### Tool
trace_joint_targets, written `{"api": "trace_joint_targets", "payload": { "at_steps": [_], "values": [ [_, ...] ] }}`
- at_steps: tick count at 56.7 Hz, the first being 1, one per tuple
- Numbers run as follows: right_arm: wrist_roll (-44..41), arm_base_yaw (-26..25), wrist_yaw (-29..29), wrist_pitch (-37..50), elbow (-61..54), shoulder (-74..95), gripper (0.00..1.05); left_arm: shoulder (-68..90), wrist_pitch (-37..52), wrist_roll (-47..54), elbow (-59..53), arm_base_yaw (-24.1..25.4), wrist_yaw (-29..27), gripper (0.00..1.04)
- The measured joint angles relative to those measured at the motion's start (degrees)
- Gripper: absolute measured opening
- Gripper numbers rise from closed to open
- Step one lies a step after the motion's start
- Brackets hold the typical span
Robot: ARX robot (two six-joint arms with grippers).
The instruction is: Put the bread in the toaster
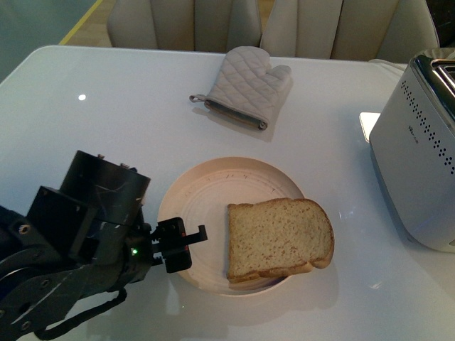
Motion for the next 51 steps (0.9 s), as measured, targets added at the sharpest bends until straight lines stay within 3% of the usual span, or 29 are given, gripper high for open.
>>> {"api": "trace_joint_targets", "payload": {
  "at_steps": [13, 34, 51],
  "values": [
    [0.0, 0.0, 0.0, 0.0, 0.0, 0.0, 0.96, -12.2, 2.8, 0.7, -7.7, 9.3, 0.9, 0.98],
    [0.0, 0.0, 0.0, 0.0, 0.0, 0.0, 0.96, -42.8, 1.2, 2.2, -18.6, 20.3, 8.4, 0.97],
    [0.0, 0.0, 0.0, 0.0, 0.0, 0.0, 0.96, -89.1, -17.9, 0.4, -30.4, 28.7, 15.8, 0.97]
  ]
}}
